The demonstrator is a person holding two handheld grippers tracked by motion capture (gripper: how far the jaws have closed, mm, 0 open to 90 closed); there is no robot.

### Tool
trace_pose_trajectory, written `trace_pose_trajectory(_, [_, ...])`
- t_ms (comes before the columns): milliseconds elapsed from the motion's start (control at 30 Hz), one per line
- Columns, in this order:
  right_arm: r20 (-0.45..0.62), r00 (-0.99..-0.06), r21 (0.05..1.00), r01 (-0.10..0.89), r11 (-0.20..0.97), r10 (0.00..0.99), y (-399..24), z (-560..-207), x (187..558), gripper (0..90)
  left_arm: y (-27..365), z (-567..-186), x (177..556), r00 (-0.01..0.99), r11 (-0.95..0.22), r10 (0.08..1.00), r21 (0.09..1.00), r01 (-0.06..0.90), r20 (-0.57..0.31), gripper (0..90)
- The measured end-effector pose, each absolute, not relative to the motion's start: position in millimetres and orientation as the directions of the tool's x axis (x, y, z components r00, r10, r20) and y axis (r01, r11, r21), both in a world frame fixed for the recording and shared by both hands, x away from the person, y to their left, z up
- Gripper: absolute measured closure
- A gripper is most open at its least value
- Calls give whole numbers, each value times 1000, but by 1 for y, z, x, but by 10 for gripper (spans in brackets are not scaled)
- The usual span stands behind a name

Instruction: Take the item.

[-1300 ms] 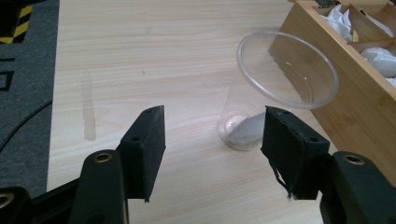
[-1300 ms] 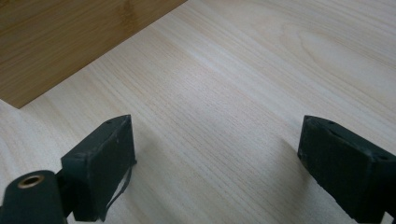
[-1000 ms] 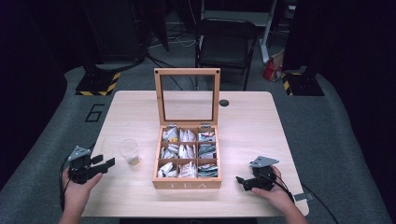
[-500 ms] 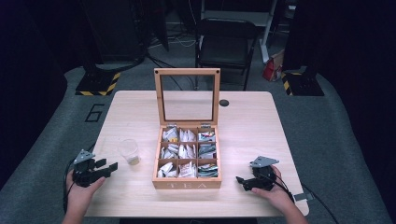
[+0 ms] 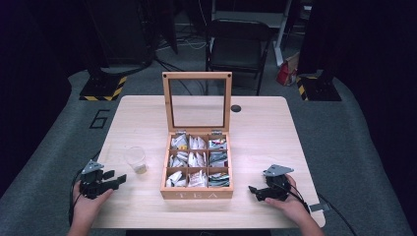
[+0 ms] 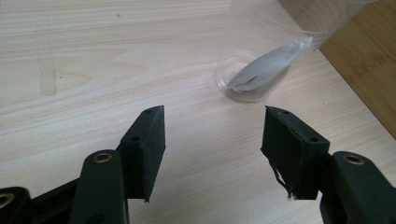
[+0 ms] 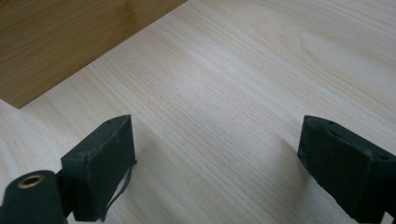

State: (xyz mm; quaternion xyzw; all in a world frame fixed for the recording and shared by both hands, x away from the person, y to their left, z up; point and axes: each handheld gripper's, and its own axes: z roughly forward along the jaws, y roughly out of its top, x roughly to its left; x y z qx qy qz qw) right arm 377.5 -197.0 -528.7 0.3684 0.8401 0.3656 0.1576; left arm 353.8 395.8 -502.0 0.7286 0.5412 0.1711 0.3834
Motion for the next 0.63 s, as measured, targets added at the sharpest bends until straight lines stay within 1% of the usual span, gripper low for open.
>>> trace_pose_trajectory(133, [5, -679, 730, 504, 461, 734, -197, -529, 377, 102, 395, -506, 355, 353, -117, 919, 738, 665, -173, 395])
trace_pose_trajectory(167, [4, -679, 730, 504, 461, 734, -197, -529, 378, 102, 395, -506, 355, 357, -124, 920, 744, 656, -162, 395])
trace_pose_trajectory(233, [4, -679, 730, 503, 462, 734, -197, -529, 378, 103, 394, -506, 355, 361, -121, 916, 736, 667, -176, 395])
trace_pose_trajectory(533, [4, -679, 731, 503, 461, 734, -197, -529, 377, 103, 390, -507, 356, 385, -172, 913, 729, 662, -135, 386])
trace_pose_trajectory(633, [5, -679, 731, 504, 460, 735, -197, -529, 377, 102, 388, -507, 356, 394, -177, 910, 738, 651, -129, 360])
